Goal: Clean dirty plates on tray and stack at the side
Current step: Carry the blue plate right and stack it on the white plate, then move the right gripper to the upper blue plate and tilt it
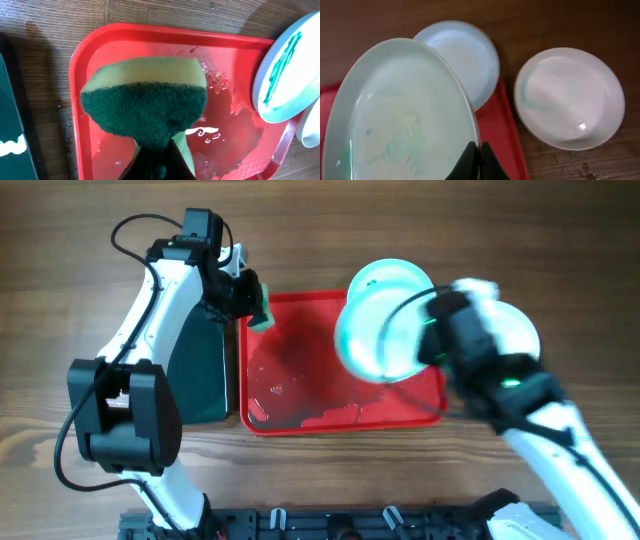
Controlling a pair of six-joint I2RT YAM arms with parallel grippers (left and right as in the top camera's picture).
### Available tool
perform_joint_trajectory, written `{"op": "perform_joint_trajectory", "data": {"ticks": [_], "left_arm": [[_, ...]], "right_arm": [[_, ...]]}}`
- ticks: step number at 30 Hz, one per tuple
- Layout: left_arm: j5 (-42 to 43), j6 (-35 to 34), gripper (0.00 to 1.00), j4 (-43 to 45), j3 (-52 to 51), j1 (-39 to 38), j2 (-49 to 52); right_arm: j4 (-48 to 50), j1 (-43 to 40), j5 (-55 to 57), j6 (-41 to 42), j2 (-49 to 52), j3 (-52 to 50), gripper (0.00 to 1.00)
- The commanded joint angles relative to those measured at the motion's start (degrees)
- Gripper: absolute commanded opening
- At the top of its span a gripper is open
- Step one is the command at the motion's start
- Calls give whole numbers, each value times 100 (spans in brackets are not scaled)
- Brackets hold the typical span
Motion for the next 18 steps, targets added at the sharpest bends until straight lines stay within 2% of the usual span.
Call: {"op": "perform_joint_trajectory", "data": {"ticks": [1,4,7,10,15,16,17,18], "left_arm": [[-136,-7,4,11,52,-2,28],[-170,-7,4,11,50,-2,31],[-251,-7,4,35,50,-2,31],[-251,20,4,33,52,-2,28],[-251,33,4,33,50,-2,31],[-251,33,4,33,52,-2,28],[-251,33,4,33,50,-2,31],[-249,33,4,33,50,-2,31]], "right_arm": [[-107,-1392,-1029,-184,-219,63,4],[-101,-2964,-1327,-374,-109,-96,4],[63,-4061,-1532,-463,260,-501,4],[415,-4548,-1652,-472,732,-804,4],[953,-4599,-1670,-474,2000,-881,4],[986,-4599,-1668,-518,2225,-881,13],[968,-4592,-1672,-625,2430,-881,28],[933,-4592,-1672,-623,2490,-881,29]]}}
